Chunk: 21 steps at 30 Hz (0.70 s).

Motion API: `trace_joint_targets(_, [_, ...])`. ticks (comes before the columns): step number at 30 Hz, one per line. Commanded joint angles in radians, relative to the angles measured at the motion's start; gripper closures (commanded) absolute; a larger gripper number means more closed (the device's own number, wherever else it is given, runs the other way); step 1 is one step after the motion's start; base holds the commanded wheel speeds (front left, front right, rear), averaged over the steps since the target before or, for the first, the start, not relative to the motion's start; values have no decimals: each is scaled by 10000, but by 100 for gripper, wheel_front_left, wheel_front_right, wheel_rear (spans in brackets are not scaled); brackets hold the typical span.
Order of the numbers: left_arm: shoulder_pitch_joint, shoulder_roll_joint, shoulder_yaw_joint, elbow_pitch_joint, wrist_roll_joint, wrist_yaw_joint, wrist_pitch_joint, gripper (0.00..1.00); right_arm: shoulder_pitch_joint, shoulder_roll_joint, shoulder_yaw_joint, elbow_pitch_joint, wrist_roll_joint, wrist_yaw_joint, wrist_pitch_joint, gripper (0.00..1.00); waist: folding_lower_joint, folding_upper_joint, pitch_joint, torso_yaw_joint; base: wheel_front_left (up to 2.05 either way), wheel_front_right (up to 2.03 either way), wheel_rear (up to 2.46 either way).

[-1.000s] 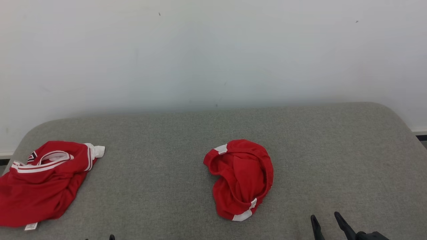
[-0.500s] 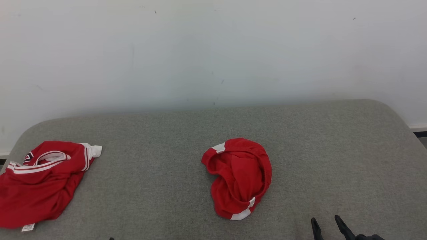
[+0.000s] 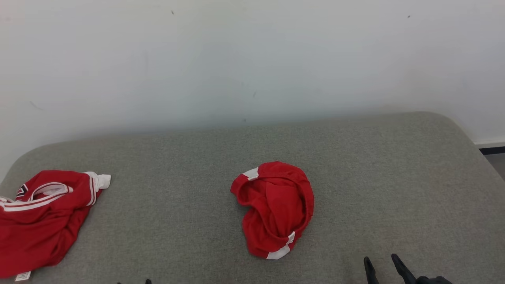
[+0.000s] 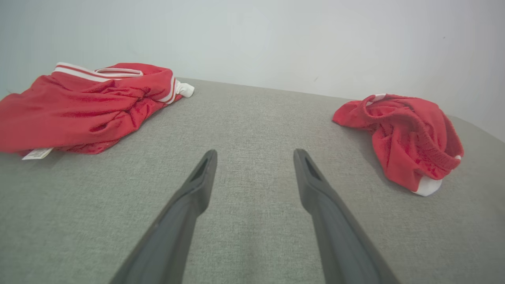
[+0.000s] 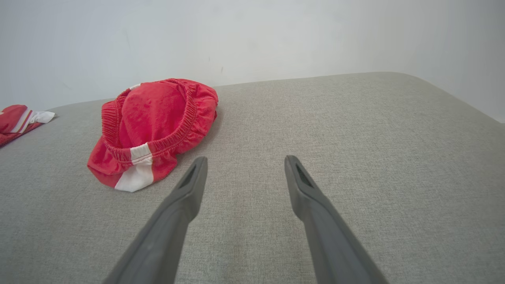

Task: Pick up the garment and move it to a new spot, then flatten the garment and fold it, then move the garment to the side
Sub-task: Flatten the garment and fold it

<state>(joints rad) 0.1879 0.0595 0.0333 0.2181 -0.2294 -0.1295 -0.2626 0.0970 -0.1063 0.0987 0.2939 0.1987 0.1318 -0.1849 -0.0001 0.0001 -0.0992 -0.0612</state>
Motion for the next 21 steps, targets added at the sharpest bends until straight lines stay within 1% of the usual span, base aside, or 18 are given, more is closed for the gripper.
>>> trace_joint_targets(1, [-69, 4, -175, -58, 11, -12, -34, 0, -96, -31, 17, 3, 50, -21, -24, 0, 1, -1, 19, -153, 0, 0, 0])
trace_joint_targets(6, [-605, 220, -1124, 16, -90, -7, -35, 0, -144, -21, 119, 4, 100, -21, -27, 0, 1, -1, 131, -602, 0, 0, 0])
trace_joint_targets(10, [-1465, 412, -2052, 275, -467, -8, 186, 0, -159, -8, 150, 11, 120, -21, -15, 0, 1, -1, 244, -1035, 0, 0, 0])
trace_joint_targets(12, [-1973, 507, -2573, 424, -658, -8, 734, 0, -163, 2, 161, 20, 124, -21, -11, 0, 1, -1, 308, -1252, 0, 0, 0])
trace_joint_targets(13, [-2227, 508, -2943, 526, -980, -7, 1208, 0, -162, 8, 161, 22, 131, -21, -7, 0, 1, -1, 343, -1367, 0, 0, 0])
trace_joint_targets(15, [-2866, 660, -3403, 599, -1275, -2, 1871, 0, -202, -10, 169, 39, 149, -21, -17, 0, 1, -1, 424, -1579, 0, 0, 0])
trace_joint_targets(18, [-3688, 726, -4117, 587, -1674, -4, 2569, 0, -287, -18, 223, 42, 155, -21, -40, 0, 1, -1, 575, -1909, 0, 0, 0])
trace_joint_targets(19, [-4121, 778, -4505, 743, -1802, -4, 2964, 0, -316, -6, 224, 32, 152, -21, -43, 0, 1, -1, 679, -2112, 0, 0, 0])
trace_joint_targets(21, [-4516, 766, -4856, 965, -2008, -4, 3441, 0, -346, -15, 229, 34, 168, -22, -56, 0, 1, -1, 776, -2303, 0, 0, 0])
